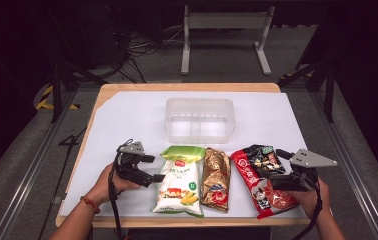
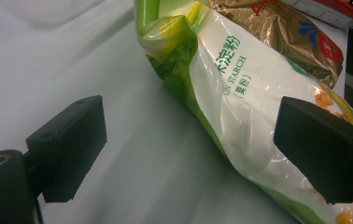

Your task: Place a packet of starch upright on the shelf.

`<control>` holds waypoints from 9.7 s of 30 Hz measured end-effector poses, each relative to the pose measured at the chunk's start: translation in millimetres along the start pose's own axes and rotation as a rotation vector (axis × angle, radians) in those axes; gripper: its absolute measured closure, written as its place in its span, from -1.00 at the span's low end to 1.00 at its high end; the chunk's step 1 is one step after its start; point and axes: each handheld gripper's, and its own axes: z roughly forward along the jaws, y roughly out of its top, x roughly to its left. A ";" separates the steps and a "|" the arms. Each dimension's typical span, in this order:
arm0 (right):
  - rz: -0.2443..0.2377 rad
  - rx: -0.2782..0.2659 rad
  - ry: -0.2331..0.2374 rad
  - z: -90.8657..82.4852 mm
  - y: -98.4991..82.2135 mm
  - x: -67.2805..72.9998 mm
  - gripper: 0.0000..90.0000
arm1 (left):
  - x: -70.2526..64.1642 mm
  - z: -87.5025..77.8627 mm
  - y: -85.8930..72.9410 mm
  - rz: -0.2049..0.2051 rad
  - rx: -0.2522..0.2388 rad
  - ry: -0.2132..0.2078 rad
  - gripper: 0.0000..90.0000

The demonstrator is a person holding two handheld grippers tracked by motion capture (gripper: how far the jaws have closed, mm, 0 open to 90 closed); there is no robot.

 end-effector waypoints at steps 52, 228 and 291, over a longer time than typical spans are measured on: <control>-0.010 0.017 0.011 2.3 -1.6 0.5 -0.72 | -45.4 -17.9 31.3 0.257 -0.290 0.160 0.81; -0.008 0.046 0.016 7.7 -7.1 0.7 -0.73 | 36.9 58.4 90.9 0.341 0.087 0.499 1.00; -0.005 0.037 0.006 5.2 -5.6 0.3 -0.72 | -13.2 122.1 88.6 0.037 0.056 -0.111 -0.60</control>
